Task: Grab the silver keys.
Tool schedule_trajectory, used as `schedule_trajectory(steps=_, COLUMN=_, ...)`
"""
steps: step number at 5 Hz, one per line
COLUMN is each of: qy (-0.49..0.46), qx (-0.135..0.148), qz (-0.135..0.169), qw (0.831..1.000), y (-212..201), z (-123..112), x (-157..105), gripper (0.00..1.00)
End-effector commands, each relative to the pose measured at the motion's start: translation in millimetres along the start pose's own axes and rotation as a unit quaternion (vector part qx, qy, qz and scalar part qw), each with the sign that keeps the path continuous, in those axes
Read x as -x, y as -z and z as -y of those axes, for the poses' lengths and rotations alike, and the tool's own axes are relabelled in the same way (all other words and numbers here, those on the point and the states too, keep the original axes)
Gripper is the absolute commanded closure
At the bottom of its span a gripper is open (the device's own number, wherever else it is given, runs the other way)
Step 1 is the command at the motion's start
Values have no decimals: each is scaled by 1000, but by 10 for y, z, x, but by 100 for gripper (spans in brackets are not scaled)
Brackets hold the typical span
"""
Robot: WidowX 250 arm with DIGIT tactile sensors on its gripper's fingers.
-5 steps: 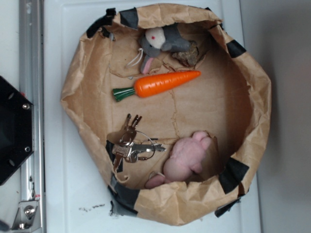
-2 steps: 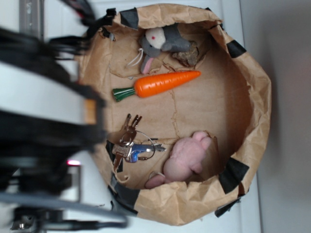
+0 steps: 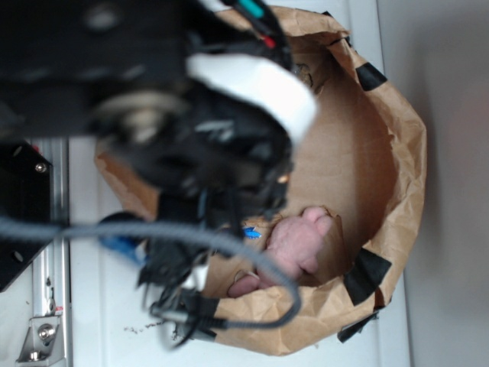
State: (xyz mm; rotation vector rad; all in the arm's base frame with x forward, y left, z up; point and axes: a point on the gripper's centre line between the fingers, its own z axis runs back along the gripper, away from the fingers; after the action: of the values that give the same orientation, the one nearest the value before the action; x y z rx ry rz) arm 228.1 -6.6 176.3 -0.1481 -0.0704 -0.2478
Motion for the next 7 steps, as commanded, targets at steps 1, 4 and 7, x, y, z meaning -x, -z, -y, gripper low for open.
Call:
schedule_trajectory(steps=1, qy=25, qx=13, qz=-11, qw=1000, y=205, z=-298, x=-12, gripper=0)
schedule_trajectory(steps=4, qy=85, qx=63, qz=-35, qw=994, y=804, z=-381, x=-56, gripper=0)
schedule_trajectory(steps=7, qy=136, qx=145, qz=-38, qw=979, y=1230, z=-194, x=169, gripper=0)
